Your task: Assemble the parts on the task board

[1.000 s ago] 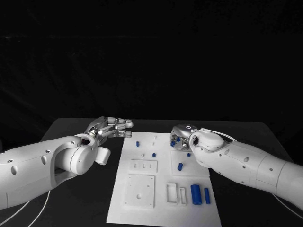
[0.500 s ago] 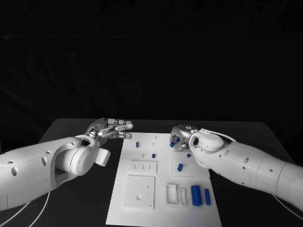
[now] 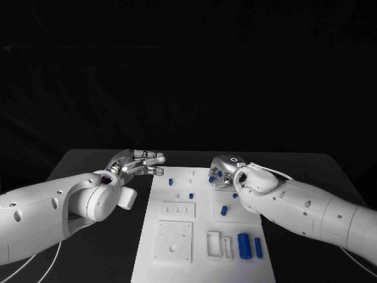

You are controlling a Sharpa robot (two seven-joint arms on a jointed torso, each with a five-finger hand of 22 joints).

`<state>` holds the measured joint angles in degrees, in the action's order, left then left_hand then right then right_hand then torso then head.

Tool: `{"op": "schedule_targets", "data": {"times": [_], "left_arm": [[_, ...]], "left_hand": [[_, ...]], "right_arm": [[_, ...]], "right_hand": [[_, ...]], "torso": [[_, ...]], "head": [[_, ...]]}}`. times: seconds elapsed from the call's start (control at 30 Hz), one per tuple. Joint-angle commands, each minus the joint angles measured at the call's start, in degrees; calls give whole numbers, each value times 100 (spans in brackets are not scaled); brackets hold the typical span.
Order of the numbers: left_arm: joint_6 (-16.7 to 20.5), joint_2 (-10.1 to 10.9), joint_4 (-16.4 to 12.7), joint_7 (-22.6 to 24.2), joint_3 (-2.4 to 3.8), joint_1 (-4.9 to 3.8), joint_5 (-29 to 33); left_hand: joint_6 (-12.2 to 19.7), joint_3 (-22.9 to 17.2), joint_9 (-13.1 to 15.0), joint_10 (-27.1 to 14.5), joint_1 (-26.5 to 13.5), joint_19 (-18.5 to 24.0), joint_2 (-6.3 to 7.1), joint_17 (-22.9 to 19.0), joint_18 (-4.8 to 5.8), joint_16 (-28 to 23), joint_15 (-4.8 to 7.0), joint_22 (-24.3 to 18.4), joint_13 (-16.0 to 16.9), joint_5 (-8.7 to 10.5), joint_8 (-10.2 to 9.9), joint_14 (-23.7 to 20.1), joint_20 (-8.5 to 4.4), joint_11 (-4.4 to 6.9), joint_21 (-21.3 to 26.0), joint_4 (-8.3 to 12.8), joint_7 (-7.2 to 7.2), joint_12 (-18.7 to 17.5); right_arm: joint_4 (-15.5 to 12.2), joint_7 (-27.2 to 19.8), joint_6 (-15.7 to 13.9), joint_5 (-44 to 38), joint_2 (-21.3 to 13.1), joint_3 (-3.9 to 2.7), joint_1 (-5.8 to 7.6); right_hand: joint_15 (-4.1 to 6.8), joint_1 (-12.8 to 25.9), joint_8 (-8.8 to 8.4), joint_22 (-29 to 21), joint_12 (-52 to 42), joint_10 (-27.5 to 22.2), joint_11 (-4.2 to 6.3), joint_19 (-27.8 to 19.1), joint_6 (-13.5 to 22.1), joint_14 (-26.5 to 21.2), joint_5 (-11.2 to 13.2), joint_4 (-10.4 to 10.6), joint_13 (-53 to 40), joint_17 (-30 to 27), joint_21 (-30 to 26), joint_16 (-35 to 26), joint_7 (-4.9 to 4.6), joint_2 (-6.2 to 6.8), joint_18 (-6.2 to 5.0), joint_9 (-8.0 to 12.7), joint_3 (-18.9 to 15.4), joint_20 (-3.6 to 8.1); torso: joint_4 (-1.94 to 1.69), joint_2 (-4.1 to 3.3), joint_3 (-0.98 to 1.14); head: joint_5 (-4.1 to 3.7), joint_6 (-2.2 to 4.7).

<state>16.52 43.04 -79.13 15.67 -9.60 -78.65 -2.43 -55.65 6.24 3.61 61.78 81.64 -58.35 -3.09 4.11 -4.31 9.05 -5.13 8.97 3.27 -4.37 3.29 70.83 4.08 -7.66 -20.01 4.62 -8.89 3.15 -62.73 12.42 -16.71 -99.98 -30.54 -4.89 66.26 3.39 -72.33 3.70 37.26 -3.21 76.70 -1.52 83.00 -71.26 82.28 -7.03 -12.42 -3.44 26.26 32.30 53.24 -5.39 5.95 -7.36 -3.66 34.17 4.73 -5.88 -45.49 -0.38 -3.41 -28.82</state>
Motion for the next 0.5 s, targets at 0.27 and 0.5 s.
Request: {"op": "schedule_targets", "data": {"times": [0.27,0.5], "left_arm": [[-44,-4,-4,15,4,-5,-9],[-23,-50,-1,27,4,-5,-2]], "left_hand": [[52,9,1,-40,-60,30,22,-5,22,-29,2,-19,6,29,22,-49,8,1,-7,4,-5,29],[70,7,0,-56,-69,30,27,-4,21,-28,0,-28,6,34,21,-52,11,-1,-3,-11,-6,30]], "right_arm": [[128,311,-499,-29,245,-36,108],[421,353,-691,-37,557,-37,126]], "right_hand": [[42,-23,-5,100,-14,55,14,-16,-125,12,63,4,-9,26,-34,-41,82,-65,33,-41,24,35],[43,-32,-4,144,-14,47,11,-2,-122,12,141,-11,-9,33,-82,-54,80,-75,21,-38,44,35]], "torso": [[-8,-7,-29],[-25,-14,-43]], "head": [[-16,75],[-21,83]]}}
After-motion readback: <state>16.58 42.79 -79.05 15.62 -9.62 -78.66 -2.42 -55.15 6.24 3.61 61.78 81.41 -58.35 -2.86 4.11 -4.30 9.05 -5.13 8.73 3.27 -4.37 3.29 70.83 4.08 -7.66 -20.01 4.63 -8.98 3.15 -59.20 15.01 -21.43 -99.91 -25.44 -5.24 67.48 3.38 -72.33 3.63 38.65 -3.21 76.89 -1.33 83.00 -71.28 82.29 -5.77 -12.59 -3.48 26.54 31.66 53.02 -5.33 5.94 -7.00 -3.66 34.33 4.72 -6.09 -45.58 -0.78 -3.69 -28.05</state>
